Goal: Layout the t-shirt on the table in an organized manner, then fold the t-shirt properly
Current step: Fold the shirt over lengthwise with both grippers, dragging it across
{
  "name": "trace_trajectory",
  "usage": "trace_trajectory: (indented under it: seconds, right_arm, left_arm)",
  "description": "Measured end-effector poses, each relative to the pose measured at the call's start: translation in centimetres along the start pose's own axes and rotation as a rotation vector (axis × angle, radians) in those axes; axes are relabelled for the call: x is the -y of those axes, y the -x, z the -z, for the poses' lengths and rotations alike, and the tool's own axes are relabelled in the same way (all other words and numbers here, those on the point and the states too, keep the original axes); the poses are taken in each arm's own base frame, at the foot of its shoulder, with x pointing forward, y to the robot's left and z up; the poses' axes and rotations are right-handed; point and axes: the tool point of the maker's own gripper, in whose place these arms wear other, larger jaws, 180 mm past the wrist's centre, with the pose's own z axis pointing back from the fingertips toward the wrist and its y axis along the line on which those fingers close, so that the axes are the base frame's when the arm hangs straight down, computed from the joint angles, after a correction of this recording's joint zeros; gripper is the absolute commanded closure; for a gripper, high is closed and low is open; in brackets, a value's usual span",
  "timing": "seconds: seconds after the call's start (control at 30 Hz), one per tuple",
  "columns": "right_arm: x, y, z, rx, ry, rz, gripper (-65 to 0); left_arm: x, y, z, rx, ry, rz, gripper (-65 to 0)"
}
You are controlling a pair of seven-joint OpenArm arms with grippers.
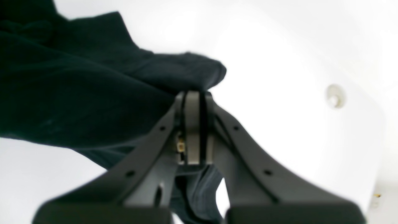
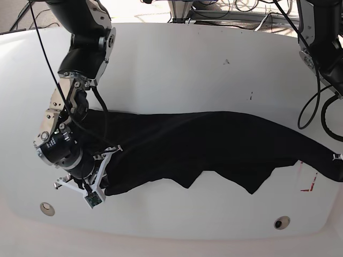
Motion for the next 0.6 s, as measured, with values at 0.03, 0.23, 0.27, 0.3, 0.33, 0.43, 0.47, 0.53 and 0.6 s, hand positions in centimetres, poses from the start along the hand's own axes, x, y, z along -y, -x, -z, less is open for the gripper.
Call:
trace_trajectory:
  seconds: [0.03,0.23,0.27,0.3,0.33,0.43,0.47,0.53,0.6]
  right_arm:
    - [0.6,-0.5,0.1,0.004,0.006,-0.006,0.0]
    - [3.9,-2.9,0.3,0.018,0.029,-0.011,0.0]
    - [4.6,-3.3,0.3,0.016,0.036,-0.009,0.0]
    - [5.3,-3.8,0.3,0.015,0.045,-0.008,0.0]
    - [6.0,-4.4,0.2,0.019,0.052,-0.007,0.0]
    - [8.2,-7.0,-0.2,0.051,0.07,0.002,0.0]
    - [8.8,-7.8,-0.3,0.057,0.072,0.004,0.0]
    - [10.4,-9.4,-0.6,0.07,0.082,0.012,0.0]
    - [11.8,-11.0,-1.1,0.078,0.095,0.006,0.0]
  left_arm:
    - [0.3,-1.3,0.1,0.027,0.01,0.004,-3.6]
    - [0.9,-8.1,-0.5,0.167,0.042,-0.012,-3.8]
    - [0.8,-8.9,-0.5,0.178,0.048,-0.028,-3.8]
    - [0.8,-10.1,-0.7,0.197,0.053,-0.035,-3.8]
    - [0.6,-10.6,-0.6,0.204,0.061,-0.051,-3.8]
    - [0.2,-14.1,-1.3,0.274,0.088,-0.089,-4.4]
    - [0.1,-15.2,-1.5,0.298,0.103,-0.105,-5.6]
    - [-0.1,-16.4,-1.6,0.325,0.117,-0.131,-8.1]
    - [0.2,-17.2,-1.8,0.349,0.13,-0.131,-9.3]
